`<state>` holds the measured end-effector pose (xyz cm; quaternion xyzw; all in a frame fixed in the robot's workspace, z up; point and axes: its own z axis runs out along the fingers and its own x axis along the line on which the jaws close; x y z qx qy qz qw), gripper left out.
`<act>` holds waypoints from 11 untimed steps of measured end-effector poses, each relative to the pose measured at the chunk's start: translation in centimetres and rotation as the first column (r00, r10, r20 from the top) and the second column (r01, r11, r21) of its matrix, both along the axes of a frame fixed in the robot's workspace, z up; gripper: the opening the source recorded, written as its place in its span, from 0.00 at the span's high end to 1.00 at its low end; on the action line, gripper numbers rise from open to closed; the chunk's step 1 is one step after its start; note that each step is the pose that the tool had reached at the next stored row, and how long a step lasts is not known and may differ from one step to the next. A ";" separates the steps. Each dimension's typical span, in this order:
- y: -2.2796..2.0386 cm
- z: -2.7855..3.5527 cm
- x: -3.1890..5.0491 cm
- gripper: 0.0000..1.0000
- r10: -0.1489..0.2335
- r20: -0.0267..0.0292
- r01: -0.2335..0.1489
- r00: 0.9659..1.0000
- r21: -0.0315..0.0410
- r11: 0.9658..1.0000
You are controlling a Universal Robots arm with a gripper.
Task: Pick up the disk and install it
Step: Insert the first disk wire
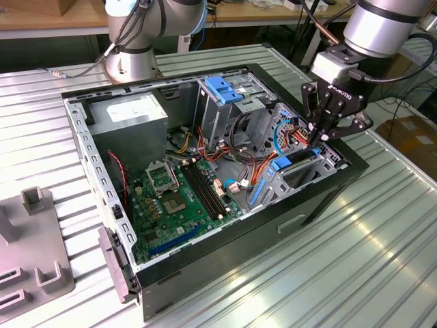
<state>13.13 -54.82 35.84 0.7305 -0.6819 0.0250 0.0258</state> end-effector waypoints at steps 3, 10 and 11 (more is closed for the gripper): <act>0.01 -0.09 -0.11 0.84 -0.024 0.000 0.024 1.000 0.000 1.000; 1.14 -0.57 -0.13 0.84 -0.048 0.000 0.048 0.999 0.000 0.999; 1.14 -0.65 -0.13 0.84 -0.049 0.000 0.049 0.999 0.000 0.999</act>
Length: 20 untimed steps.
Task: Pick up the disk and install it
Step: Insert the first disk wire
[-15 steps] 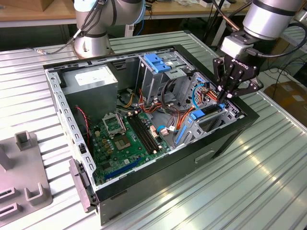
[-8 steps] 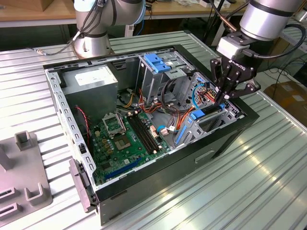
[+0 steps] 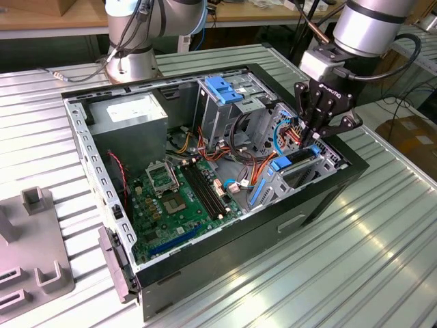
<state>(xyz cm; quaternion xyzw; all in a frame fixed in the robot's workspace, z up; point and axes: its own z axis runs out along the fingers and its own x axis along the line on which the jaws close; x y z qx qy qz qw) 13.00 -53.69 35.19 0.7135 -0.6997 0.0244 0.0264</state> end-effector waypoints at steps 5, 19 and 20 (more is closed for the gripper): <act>-0.05 -0.33 0.00 0.84 -0.008 0.000 0.008 1.000 0.000 1.000; -0.38 -1.29 0.00 0.84 -0.001 -0.001 0.001 1.000 0.000 1.000; -0.38 -1.29 0.00 0.84 -0.001 -0.001 0.001 1.000 0.000 1.000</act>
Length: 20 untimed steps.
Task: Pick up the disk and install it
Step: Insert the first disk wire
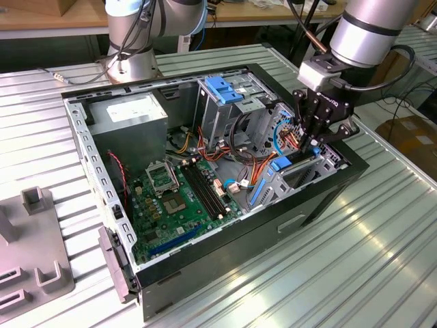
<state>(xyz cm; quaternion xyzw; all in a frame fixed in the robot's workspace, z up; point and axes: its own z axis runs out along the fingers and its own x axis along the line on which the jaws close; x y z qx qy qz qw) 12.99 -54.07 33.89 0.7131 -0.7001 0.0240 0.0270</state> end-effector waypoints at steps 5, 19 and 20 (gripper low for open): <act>0.00 0.23 0.00 0.76 0.000 0.000 0.000 1.000 0.000 1.000; 0.00 0.62 0.00 0.89 0.000 0.000 0.000 1.000 0.000 1.000; 0.00 0.62 0.00 0.89 0.000 0.000 0.000 1.000 0.000 1.000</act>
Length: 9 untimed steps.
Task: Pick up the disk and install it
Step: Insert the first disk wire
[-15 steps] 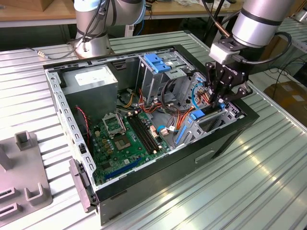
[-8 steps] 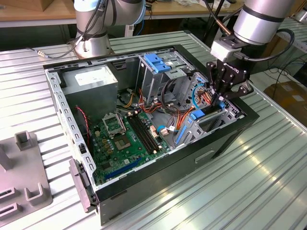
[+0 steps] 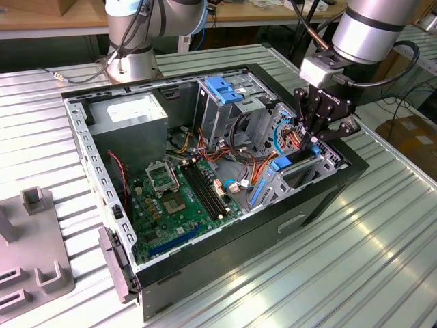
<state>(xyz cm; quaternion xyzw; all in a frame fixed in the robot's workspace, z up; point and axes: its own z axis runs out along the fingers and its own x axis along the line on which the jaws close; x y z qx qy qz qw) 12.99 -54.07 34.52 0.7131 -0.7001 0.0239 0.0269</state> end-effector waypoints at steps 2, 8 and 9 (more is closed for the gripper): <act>0.00 0.00 0.00 0.89 0.000 0.000 0.000 1.000 0.000 1.000; 0.00 0.33 0.00 0.89 0.000 0.000 0.000 1.000 0.000 1.000; 0.00 0.34 0.00 0.89 0.000 0.000 0.000 1.000 0.000 1.000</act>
